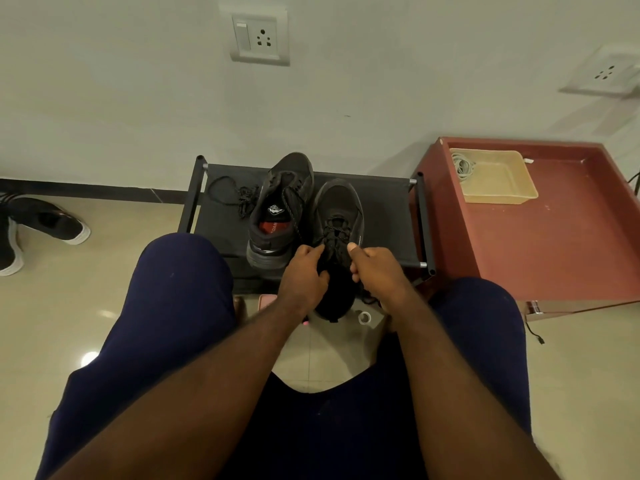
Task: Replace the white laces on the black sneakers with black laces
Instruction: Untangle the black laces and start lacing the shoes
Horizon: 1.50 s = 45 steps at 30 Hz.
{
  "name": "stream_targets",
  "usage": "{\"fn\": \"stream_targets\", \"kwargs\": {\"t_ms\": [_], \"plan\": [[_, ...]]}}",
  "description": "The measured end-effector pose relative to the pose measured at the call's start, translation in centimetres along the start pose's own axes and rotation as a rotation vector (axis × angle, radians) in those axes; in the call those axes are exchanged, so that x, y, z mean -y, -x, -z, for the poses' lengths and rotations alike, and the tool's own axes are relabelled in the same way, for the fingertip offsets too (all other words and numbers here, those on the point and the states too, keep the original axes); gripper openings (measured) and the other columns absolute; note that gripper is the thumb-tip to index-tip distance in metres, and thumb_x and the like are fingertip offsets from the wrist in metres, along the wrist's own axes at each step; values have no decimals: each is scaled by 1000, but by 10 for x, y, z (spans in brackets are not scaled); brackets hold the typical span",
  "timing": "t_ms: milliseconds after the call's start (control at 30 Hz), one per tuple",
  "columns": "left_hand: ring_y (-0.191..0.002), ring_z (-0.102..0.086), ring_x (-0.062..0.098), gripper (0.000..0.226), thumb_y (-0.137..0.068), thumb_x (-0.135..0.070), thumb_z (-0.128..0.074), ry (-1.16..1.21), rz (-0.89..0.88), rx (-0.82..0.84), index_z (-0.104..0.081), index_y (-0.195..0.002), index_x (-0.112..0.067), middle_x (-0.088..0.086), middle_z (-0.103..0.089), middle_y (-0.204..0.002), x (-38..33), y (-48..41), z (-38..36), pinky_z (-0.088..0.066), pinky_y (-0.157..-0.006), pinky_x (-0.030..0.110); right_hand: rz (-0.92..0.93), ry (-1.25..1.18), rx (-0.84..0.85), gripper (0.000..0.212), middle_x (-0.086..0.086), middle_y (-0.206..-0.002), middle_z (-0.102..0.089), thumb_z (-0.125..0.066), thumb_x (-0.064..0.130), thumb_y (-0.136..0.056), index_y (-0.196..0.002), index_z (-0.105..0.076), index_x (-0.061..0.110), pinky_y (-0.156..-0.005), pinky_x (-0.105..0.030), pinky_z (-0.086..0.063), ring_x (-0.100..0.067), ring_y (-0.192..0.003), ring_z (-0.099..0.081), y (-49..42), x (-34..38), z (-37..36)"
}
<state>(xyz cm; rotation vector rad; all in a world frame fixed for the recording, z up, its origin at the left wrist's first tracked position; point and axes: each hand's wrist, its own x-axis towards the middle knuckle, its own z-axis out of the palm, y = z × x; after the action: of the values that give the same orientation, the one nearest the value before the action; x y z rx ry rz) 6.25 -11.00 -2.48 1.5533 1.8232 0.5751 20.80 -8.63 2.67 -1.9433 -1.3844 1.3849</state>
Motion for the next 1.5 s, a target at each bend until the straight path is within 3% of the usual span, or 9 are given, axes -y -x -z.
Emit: {"fn": "stream_targets", "kwargs": {"t_ms": [167, 267, 367, 500, 633, 867, 1100, 1267, 1500], "plan": [[-119, -52, 21, 61, -90, -12, -59, -5, 3, 8, -41, -148, -12, 6, -47, -132, 2, 1, -1, -41, -104, 29, -35, -125, -179, 26, -4, -61, -49, -55, 32, -83, -63, -46, 18, -55, -40, -39, -21, -56, -45, -9, -9, -1], [-120, -51, 22, 63, -89, -11, -60, -13, 2, 11, -40, -149, -12, 7, -46, -134, 2, -1, -1, -41, -105, 31, 74, 49, -154, 10, -1, -89, -65, -58, 27, -95, -91, -61, 19, -78, -42, -53, -19, -82, -61, -10, -11, -7], [-122, -51, 23, 64, -90, -11, -59, -19, 3, 13, -37, -150, -12, 8, -45, -136, 2, 0, -2, -42, -105, 31, 144, 175, -84, 26, -1, -115, -68, -59, 30, -98, -120, -65, 18, -95, -39, -52, -19, -107, -63, -7, -9, -15], [-121, -51, 26, 66, -90, -10, -59, -20, -8, 33, -34, -151, -10, 11, -44, -135, 5, 0, -2, -42, -104, 33, 112, 439, -86, 26, -1, -89, -66, -62, 46, -93, -87, -59, 21, -76, -40, -55, -21, -84, -63, -3, -3, -17], [-116, -51, 27, 69, -93, -14, -58, -52, -26, 65, -25, -154, -10, 14, -44, -132, 7, -2, -3, -45, -100, 37, 153, 592, 30, 36, -4, -77, -58, -55, 41, -97, -68, -45, 22, -69, -39, -49, -24, -77, -59, -1, 3, -17], [-109, -54, 45, 35, -95, -2, -53, 90, -9, 114, -51, -130, -3, 25, -46, -132, 11, -3, -2, -49, -92, 55, 311, 348, 205, 35, 2, -68, -52, -48, 25, -103, -67, -47, 22, -58, -28, -36, -11, -61, -47, 7, 9, -29], [-111, -54, 37, 41, -90, 1, -59, 65, -2, 134, -53, -130, -6, 20, -49, -130, 13, -3, -3, -48, -95, 45, 268, 209, 312, 39, 5, -61, -47, -48, 20, -103, -64, -46, 21, -54, -22, -33, -2, -50, -41, 13, 11, -25], [-88, -54, 23, 39, -101, -17, -50, 12, -64, 118, -49, -139, -10, 6, -45, -105, 13, -2, -3, -50, -87, 43, 262, 172, 305, 38, 4, -62, -48, -48, 20, -104, -66, -48, 21, -55, -23, -33, -5, -52, -41, 14, 10, -26], [-103, -55, 29, 46, -95, -7, -56, 25, -39, 108, -48, -141, -12, 13, -48, -121, 10, -1, 0, -49, -94, 41, 238, 172, 297, 35, 4, -64, -51, -48, 24, -105, -71, -51, 21, -55, -23, -35, -7, -54, -45, 15, 10, -28]]}}
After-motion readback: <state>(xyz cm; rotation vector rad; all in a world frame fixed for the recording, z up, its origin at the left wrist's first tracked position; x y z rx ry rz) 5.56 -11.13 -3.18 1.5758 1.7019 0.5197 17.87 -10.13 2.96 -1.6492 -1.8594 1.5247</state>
